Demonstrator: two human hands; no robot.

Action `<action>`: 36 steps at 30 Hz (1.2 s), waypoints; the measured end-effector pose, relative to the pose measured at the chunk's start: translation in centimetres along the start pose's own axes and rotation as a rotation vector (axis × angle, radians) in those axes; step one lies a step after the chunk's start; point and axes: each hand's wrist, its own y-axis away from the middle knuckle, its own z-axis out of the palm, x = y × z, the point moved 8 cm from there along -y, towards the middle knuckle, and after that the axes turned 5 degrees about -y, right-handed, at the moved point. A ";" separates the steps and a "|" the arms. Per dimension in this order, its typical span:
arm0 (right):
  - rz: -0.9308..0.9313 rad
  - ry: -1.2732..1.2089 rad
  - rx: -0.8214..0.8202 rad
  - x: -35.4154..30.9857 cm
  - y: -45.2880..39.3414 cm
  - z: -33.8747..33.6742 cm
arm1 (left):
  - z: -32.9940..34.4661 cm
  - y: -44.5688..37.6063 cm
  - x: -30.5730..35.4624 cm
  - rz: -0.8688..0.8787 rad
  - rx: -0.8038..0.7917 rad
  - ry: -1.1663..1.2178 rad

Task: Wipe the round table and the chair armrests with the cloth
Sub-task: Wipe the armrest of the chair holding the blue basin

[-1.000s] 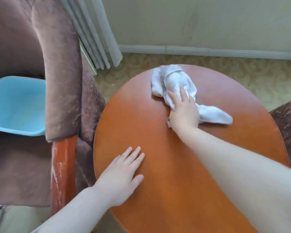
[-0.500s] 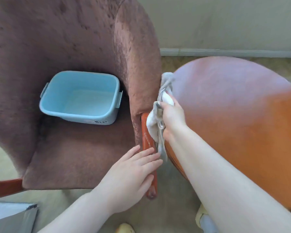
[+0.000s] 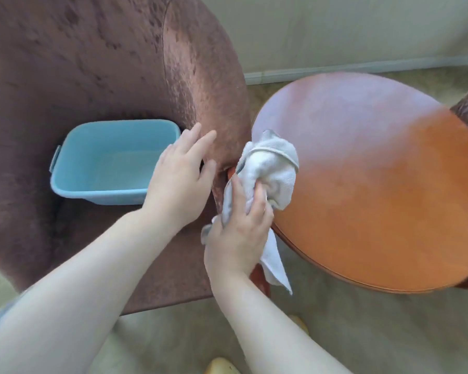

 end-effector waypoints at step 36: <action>0.085 0.332 0.347 -0.8 -1.8 2.3 | 5.7 -9.6 0.6 0.697 -0.362 -0.336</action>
